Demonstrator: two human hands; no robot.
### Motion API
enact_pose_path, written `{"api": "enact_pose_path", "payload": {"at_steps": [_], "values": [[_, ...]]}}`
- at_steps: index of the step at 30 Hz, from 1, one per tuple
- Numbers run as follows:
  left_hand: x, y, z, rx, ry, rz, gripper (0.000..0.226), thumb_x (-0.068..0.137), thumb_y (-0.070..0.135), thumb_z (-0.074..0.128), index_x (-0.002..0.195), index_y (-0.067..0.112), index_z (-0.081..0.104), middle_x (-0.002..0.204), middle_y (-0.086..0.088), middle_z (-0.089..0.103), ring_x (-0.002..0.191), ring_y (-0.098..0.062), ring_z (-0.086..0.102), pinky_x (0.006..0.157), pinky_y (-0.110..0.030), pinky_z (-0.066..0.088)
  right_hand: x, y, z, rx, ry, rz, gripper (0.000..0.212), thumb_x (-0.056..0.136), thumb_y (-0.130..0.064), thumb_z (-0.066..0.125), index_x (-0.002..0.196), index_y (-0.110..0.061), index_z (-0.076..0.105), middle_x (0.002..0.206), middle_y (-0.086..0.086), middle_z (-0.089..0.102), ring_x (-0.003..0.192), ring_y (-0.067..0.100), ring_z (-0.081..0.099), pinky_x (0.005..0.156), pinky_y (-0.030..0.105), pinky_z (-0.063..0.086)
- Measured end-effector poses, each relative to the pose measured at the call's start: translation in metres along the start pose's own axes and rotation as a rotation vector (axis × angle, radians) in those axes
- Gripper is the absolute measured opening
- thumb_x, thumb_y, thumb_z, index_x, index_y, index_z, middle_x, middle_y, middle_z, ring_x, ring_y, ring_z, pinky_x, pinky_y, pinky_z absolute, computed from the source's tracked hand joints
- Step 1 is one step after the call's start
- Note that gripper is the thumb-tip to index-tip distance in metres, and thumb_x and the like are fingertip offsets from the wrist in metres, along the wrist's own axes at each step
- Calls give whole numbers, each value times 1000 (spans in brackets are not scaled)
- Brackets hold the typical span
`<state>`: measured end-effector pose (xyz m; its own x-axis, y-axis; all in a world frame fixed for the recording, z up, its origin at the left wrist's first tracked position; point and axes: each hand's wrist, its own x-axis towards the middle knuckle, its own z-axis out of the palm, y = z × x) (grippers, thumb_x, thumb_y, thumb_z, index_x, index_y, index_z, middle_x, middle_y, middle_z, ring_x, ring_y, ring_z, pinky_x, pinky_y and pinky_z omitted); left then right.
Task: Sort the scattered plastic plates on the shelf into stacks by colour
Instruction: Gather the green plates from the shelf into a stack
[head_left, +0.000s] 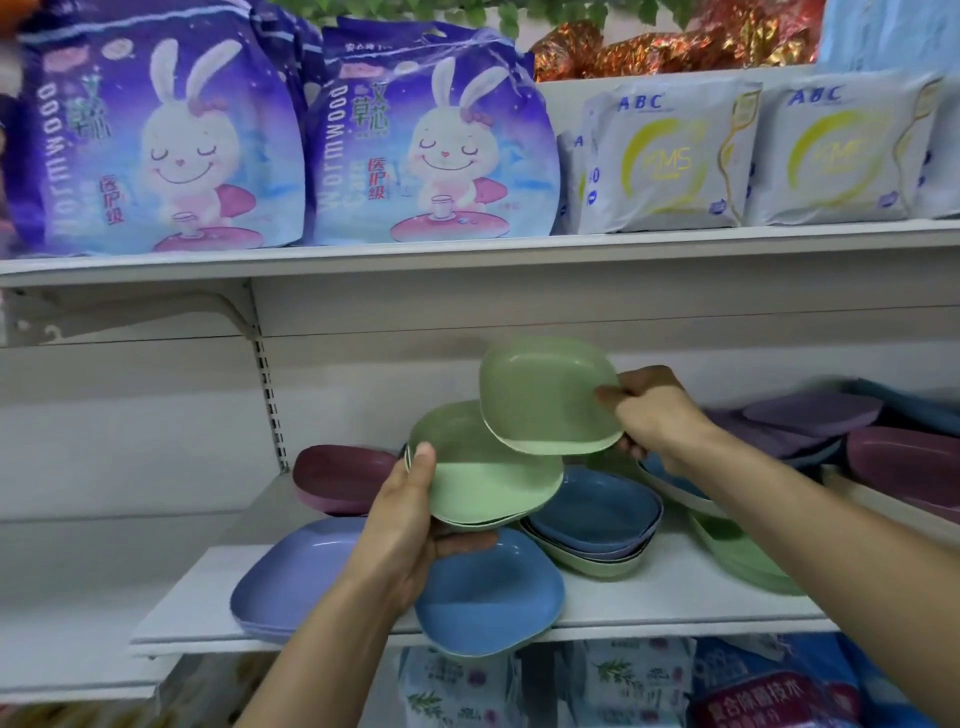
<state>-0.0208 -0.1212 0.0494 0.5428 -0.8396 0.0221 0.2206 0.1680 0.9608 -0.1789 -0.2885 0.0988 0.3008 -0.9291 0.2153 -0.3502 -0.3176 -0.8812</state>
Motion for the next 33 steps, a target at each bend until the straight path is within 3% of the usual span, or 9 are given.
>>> {"api": "enact_pose_path", "payload": {"at_steps": [6, 9, 13, 16, 20, 24, 26, 29, 33], "values": [[-8, 2, -11, 45, -10, 59, 42, 101, 46, 36, 125, 16, 53, 115, -16, 66, 84, -27, 73, 57, -42, 58, -32, -10, 18, -187, -105, -157, 27, 96, -11, 46, 73, -6, 61, 45, 4, 51, 33, 17, 47, 35, 21, 36], [-14, 2, -15, 57, -36, 78, 45, 100, 50, 34, 128, 21, 54, 120, -13, 65, 89, -26, 73, 59, -42, 58, -43, -13, 28, -355, -72, -241, 31, 92, -17, 46, 62, -10, 52, 51, 2, 50, 49, 24, 51, 46, 24, 36], [-24, 0, -12, 52, -73, 94, 46, 99, 50, 36, 128, 20, 54, 120, -12, 64, 86, -26, 73, 59, -41, 58, -59, -8, 35, -528, 55, -258, 31, 92, -26, 44, 67, -10, 50, 59, -1, 51, 66, 27, 53, 52, 29, 33], [-32, -6, -4, 52, -97, 116, 43, 99, 48, 39, 127, 19, 54, 122, -10, 63, 94, -27, 70, 59, -40, 58, -73, -2, 28, -571, 112, -220, 30, 92, -30, 43, 76, -10, 57, 68, 0, 57, 75, 28, 56, 56, 31, 35], [-44, -15, 15, 42, -123, 115, 41, 99, 45, 41, 128, 18, 53, 124, -9, 62, 105, -29, 66, 59, -40, 59, -90, 14, 12, -456, 59, -170, 29, 94, -31, 41, 84, -12, 61, 85, 7, 65, 83, 29, 61, 68, 35, 49], [-59, -23, 50, 12, -194, 31, 39, 101, 42, 39, 129, 19, 54, 119, -10, 65, 95, -31, 70, 58, -41, 59, -101, 40, -17, -132, -78, -62, 23, 98, -23, 40, 99, -9, 59, 82, 6, 60, 63, 18, 55, 49, 26, 41], [-67, -29, 72, 8, -220, -26, 35, 101, 39, 41, 124, 18, 57, 114, -10, 67, 85, -27, 73, 58, -41, 58, -107, 55, -40, -65, -121, -29, 21, 98, -22, 40, 104, -10, 57, 82, 3, 60, 63, 15, 55, 48, 25, 41], [-80, -43, 111, 21, -215, -92, 27, 100, 32, 46, 119, 18, 59, 110, -12, 68, 78, -26, 73, 57, -42, 58, -111, 80, -79, -153, -140, -58, 19, 98, -25, 41, 101, -13, 55, 95, 5, 63, 82, 19, 60, 65, 31, 46], [-96, -71, 167, 21, -184, -119, 24, 101, 21, 45, 122, 19, 56, 111, -14, 67, 81, -29, 70, 55, -41, 58, -109, 113, -135, -191, -167, -74, 20, 95, -22, 43, 96, -10, 58, 99, 13, 67, 90, 29, 64, 77, 42, 52]]}}
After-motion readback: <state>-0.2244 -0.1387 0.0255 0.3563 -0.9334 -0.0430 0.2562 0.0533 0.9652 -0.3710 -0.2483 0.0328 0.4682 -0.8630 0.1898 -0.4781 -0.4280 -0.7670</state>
